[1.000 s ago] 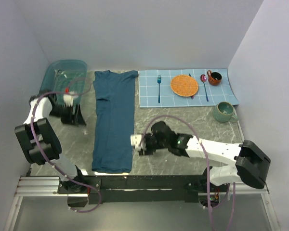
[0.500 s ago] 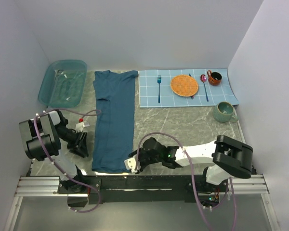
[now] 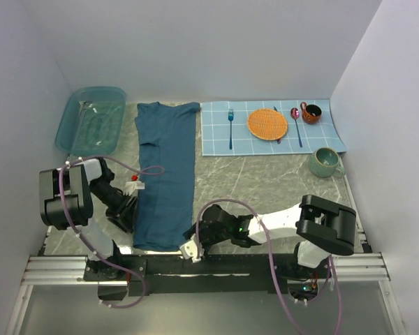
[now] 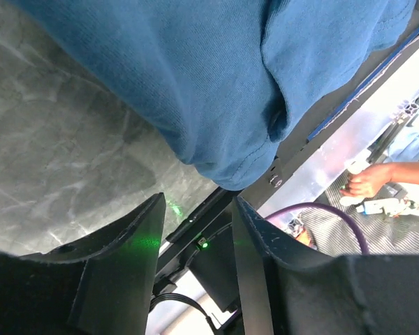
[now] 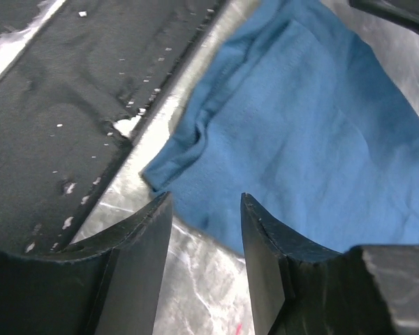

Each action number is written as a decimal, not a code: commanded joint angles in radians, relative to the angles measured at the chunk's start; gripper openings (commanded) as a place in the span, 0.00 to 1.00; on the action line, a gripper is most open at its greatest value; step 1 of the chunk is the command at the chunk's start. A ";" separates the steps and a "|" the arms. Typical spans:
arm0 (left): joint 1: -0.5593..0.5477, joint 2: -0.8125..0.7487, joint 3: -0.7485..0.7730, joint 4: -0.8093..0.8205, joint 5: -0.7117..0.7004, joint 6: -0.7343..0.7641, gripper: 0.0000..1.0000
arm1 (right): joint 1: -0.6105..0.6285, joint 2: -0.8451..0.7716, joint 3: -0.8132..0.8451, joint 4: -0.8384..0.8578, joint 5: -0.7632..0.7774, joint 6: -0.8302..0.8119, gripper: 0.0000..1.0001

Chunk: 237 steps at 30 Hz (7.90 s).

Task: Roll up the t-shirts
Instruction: Roll the T-shirt to the center of the board.

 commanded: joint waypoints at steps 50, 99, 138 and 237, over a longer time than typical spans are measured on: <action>0.132 -0.432 0.006 -0.154 0.506 1.433 0.76 | -0.278 0.032 0.323 -0.318 -0.180 0.597 0.00; -0.015 -0.469 0.028 0.160 0.497 0.664 0.62 | -0.365 0.102 0.432 -0.339 -0.235 0.805 0.00; -0.435 -0.160 0.121 0.855 0.215 -0.599 0.45 | -0.301 -0.140 0.201 -0.528 -0.206 0.643 0.00; -0.820 -0.788 -0.238 0.240 0.405 0.630 0.01 | -0.342 -0.109 0.299 -0.718 -0.340 0.578 0.00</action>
